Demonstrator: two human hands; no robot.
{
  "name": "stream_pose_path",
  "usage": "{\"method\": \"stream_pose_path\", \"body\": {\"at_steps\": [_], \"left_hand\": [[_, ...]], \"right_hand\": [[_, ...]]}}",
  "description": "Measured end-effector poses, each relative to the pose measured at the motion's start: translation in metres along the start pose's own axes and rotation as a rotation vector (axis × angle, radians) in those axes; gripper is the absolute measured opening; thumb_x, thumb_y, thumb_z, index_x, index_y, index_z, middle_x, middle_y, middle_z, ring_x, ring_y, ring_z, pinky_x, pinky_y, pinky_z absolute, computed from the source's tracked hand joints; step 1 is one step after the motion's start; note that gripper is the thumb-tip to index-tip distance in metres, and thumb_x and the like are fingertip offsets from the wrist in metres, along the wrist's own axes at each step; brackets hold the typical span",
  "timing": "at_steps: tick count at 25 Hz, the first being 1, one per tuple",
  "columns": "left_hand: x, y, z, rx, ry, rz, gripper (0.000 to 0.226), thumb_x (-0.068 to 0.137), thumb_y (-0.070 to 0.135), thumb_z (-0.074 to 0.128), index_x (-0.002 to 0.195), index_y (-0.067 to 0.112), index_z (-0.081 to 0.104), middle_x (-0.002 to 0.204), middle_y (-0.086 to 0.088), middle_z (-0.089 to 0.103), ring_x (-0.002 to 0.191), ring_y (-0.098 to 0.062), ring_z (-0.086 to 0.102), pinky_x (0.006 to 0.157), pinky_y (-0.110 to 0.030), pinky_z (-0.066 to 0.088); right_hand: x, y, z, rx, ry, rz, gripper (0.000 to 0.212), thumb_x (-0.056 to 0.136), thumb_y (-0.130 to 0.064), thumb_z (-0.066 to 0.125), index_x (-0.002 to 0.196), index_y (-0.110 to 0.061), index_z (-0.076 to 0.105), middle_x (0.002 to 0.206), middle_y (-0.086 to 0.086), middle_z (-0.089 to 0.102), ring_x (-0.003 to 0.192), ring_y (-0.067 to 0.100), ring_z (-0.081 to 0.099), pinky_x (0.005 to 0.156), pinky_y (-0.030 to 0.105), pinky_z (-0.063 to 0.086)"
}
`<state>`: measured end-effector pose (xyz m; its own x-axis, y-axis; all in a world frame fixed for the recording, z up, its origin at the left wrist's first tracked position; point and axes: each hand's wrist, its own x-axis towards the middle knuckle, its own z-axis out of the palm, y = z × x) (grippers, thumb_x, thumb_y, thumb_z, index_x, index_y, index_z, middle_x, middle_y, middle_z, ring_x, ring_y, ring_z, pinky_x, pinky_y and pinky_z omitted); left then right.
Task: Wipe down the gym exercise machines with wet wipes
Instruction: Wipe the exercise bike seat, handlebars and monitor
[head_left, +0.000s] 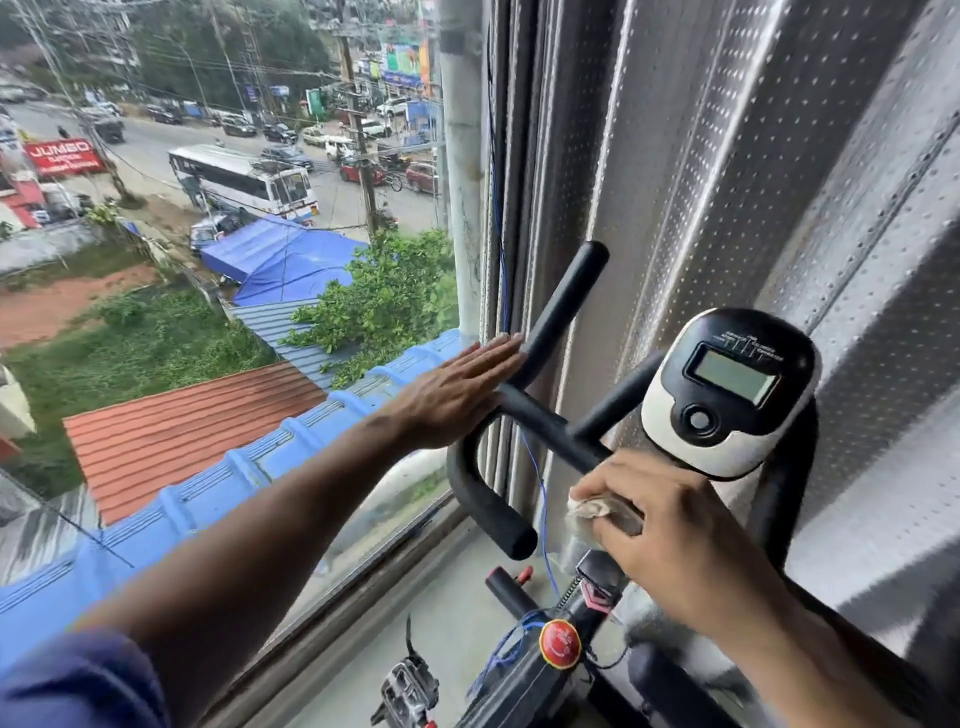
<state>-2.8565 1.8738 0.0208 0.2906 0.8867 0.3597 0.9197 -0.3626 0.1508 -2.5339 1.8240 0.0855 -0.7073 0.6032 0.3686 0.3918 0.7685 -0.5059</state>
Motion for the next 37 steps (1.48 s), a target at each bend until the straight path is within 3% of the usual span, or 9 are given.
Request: {"method": "stream_pose_path", "body": {"at_steps": [4,7,9,14,20,24,27,31,37], "left_hand": [[0.062,-0.008,-0.003,0.21,-0.003,0.277,0.06,0.11,0.027,0.04,0.164,0.01,0.023,0.173,-0.008,0.014,0.161,-0.023,0.009,0.131,-0.041,0.009],[0.098,-0.014,-0.008,0.332,0.004,0.38,0.061,0.11,0.032,0.042,0.164,0.01,0.024,0.173,-0.009,0.017,0.16,-0.024,0.012,0.13,-0.043,0.014],[0.107,-0.022,-0.004,0.35,0.012,0.419,0.061,0.111,0.038,0.04,0.162,0.008,0.029,0.172,-0.011,0.02,0.16,-0.027,0.013,0.129,-0.046,0.019],[0.107,-0.038,0.013,0.266,0.061,0.466,0.06,0.11,0.032,0.044,0.163,0.008,0.029,0.172,-0.008,0.02,0.16,-0.028,0.011,0.13,-0.046,0.012],[0.119,-0.054,0.023,0.197,0.112,0.564,0.056,0.111,0.03,0.038,0.163,0.01,0.03,0.171,-0.006,0.024,0.16,-0.027,0.012,0.131,-0.045,0.003],[0.142,-0.046,0.022,0.206,0.195,0.567,0.056,0.11,0.029,0.041,0.16,0.005,0.034,0.169,-0.009,0.029,0.159,-0.025,0.012,0.131,-0.042,0.001],[0.143,-0.046,0.027,0.177,0.204,0.546,0.056,0.109,0.027,0.04,0.161,0.007,0.031,0.17,-0.008,0.026,0.159,-0.022,0.007,0.131,-0.04,-0.002],[0.14,-0.045,0.025,0.149,0.202,0.526,0.057,0.11,0.028,0.04,0.162,0.007,0.029,0.171,-0.008,0.024,0.16,-0.027,0.01,0.131,-0.043,0.004],[0.138,-0.045,0.021,0.183,0.176,0.529,0.059,0.112,0.034,0.035,0.163,0.007,0.025,0.172,-0.01,0.021,0.16,-0.029,0.009,0.131,-0.044,0.005]], "right_hand": [[-0.007,-0.03,0.029,0.008,0.055,0.06,0.01,0.091,-0.028,0.065,0.099,-0.032,0.06,0.1,-0.018,0.054,0.084,0.003,0.061,0.077,0.028,0.051],[-0.001,-0.035,0.055,-0.037,0.092,0.064,0.025,0.092,-0.031,0.071,0.109,-0.034,0.053,0.098,-0.018,0.056,0.085,0.007,0.06,0.074,0.029,0.052],[0.006,-0.033,0.068,-0.078,0.106,0.066,0.016,0.092,-0.034,0.068,0.103,-0.029,0.057,0.095,-0.017,0.058,0.085,0.008,0.059,0.073,0.026,0.052],[0.015,-0.025,0.104,-0.19,-0.034,0.079,0.017,0.097,-0.025,0.049,0.093,-0.025,0.066,0.098,-0.013,0.054,0.092,0.011,0.056,0.075,0.031,0.054],[-0.009,-0.017,0.081,-0.246,-0.248,0.052,0.036,0.096,-0.016,0.058,0.13,-0.027,0.061,0.13,-0.013,0.05,0.118,0.003,0.051,0.094,0.02,0.051],[0.007,-0.012,0.082,-0.248,-0.231,0.025,0.02,0.1,-0.014,0.059,0.111,-0.027,0.07,0.11,-0.01,0.057,0.099,0.005,0.056,0.083,0.023,0.053],[0.038,-0.013,0.099,-0.277,-0.229,0.006,0.029,0.105,-0.029,0.04,0.1,-0.03,0.069,0.101,-0.012,0.053,0.091,0.004,0.052,0.075,0.025,0.053],[0.058,-0.014,0.115,-0.208,-0.234,0.054,0.029,0.099,-0.037,0.043,0.1,-0.029,0.071,0.098,-0.008,0.052,0.09,0.011,0.053,0.066,0.032,0.052],[0.02,-0.011,0.064,-0.287,-0.367,0.02,0.021,0.1,-0.041,0.051,0.097,-0.034,0.07,0.098,-0.015,0.052,0.081,0.0,0.047,0.064,0.016,0.042]]}}
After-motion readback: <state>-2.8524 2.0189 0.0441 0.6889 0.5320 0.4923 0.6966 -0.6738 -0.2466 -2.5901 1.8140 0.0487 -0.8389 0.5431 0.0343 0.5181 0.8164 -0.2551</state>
